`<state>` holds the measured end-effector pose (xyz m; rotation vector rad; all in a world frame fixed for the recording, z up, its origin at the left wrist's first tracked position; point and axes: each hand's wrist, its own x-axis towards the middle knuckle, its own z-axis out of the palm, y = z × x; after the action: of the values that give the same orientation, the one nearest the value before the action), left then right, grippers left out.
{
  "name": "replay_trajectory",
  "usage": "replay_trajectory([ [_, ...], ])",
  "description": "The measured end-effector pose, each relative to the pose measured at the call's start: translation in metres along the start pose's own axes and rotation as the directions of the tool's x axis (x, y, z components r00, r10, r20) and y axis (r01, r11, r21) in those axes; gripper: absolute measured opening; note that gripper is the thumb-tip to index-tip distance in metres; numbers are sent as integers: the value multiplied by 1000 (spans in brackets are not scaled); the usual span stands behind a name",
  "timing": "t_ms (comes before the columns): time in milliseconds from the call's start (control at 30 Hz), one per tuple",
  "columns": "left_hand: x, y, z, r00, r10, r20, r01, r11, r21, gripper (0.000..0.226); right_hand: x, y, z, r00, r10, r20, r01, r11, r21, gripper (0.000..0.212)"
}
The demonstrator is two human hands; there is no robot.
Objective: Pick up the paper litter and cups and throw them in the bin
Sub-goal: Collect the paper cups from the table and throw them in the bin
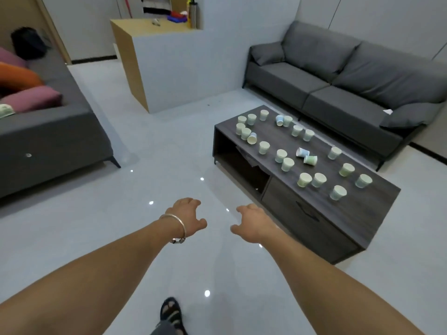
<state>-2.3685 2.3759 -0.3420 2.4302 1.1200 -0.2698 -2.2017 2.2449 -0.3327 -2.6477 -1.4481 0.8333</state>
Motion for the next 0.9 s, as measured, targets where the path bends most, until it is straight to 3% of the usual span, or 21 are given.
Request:
replay_trajectory([
  [267,169,-61,-82,1000,-18,17,19,997,-75,71,173,-64,-58,1000,11,26,-11,1000,-15,69],
  [400,247,-78,-135,1000,16,-5,-17,999,-41,70,250,-82,-103,999,32,-25,-32,999,13,70],
  [667,414,-94,-198,1000,4,31,-4,1000,18,72,407,-80,-174,999,53,14,-53,998,22,67],
  [900,550,-95,-266,999,-50,21,50,999,-11,72,562,-91,-262,998,-42,46,41,999,5,65],
])
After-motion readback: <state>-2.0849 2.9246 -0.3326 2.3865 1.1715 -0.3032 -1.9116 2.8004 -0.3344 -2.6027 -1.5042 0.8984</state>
